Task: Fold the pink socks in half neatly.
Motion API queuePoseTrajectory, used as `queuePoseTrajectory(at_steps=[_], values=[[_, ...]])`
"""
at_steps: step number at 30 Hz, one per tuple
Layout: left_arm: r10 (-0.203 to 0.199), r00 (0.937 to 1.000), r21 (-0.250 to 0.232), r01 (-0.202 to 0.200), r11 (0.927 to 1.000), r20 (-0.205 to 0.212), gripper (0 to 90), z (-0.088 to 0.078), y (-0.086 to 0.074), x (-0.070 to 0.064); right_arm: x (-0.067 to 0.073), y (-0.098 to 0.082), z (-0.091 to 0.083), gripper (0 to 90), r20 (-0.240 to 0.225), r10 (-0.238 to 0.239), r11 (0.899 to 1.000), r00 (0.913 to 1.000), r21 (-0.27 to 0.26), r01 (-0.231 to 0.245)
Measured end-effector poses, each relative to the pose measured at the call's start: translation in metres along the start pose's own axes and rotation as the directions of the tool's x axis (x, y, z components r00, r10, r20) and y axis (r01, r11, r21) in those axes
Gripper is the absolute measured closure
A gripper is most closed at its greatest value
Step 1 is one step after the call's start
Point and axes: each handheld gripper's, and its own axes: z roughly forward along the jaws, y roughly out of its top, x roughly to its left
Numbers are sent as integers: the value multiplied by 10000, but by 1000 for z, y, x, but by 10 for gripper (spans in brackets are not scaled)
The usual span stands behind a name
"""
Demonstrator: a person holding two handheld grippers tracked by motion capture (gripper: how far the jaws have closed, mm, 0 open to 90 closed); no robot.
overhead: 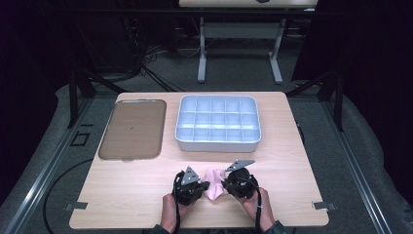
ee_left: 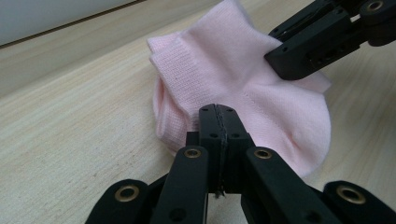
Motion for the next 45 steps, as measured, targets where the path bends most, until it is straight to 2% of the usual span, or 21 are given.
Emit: queuePoseTrajectory(at_steps=[6,17,24,26,28,34,36,42,45], values=[[-11,10000,-25,11,10000,-31,897,0,0,-1,8,7,-5,828,190,-435,9991,9989,29,434],[-15,10000,-19,15,10000,-17,897,0,0,0,20,16,0,827,45,-837,9965,9965,73,836],[-64,10000,-61,64,10000,10,896,0,0,0,23,18,6,829,-144,-883,9960,9960,110,884],[128,9998,-196,-131,9997,-179,896,-4,0,-1,21,18,7,830,-156,-813,9966,9966,138,815],[64,9999,-200,-66,9998,-114,895,-7,-1,1,18,17,6,832,-129,-715,9974,9974,86,716],[-288,9984,-590,260,9979,-478,893,-22,-4,7,12,14,5,833,-128,-548,9984,9984,114,550],[-461,9977,-479,437,9979,-487,893,-21,-5,11,12,14,4,833,-125,-517,9986,9986,104,518],[-277,9987,68,281,9996,-434,894,-8,-3,13,13,16,3,833,-128,-688,9975,9976,172,690],[-355,9984,246,366,9990,-431,895,-6,-3,12,14,18,3,833,-156,-804,9965,9966,201,807]])
